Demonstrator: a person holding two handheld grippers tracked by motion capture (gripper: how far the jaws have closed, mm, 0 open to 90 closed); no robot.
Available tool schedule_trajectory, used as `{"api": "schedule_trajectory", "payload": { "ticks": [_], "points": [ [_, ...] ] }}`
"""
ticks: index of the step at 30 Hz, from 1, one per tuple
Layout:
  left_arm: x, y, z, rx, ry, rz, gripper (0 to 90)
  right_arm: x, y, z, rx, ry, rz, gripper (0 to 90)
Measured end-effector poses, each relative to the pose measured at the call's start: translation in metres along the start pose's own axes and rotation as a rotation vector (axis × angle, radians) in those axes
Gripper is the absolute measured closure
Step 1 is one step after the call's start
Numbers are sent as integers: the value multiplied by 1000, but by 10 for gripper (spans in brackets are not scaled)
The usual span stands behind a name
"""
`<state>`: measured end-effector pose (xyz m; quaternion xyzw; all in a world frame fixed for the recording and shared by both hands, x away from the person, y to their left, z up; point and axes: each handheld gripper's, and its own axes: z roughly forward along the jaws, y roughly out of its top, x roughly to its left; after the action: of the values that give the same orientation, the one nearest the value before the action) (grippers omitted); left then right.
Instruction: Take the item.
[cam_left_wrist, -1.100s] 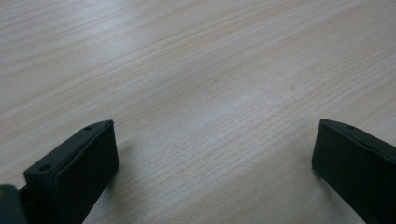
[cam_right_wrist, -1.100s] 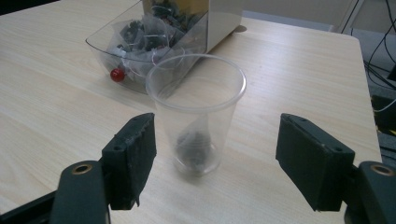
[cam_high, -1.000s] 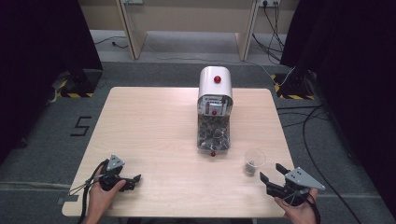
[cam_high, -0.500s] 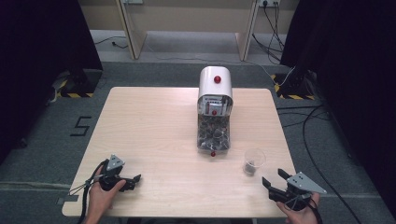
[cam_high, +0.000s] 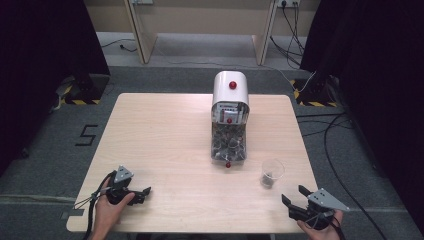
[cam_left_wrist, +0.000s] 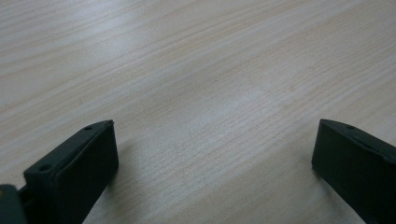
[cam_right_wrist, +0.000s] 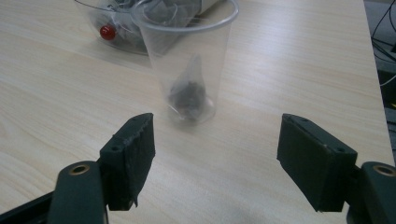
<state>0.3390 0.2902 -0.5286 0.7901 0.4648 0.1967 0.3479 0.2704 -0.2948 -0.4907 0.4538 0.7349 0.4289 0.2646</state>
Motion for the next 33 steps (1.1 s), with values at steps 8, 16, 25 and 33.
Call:
{"api": "schedule_trajectory", "payload": {
  "ticks": [8, 16, 25, 33],
  "points": [
    [0, 0, 0, 2, 0, 1, 0, 0, -7, -1, 15, -3, 19, 253],
    [0, 0, 0, 1, 0, 1, 0, 0, -13, -1, 23, -8, 20, 233],
    [0, 0, 0, 0, 0, 0, 0, 1, -20, -2, 34, -14, 22, 223],
    [0, 0, 0, 1, 0, 1, 0, 1, -27, -4, 38, -15, 23, 223]
  ]
}}
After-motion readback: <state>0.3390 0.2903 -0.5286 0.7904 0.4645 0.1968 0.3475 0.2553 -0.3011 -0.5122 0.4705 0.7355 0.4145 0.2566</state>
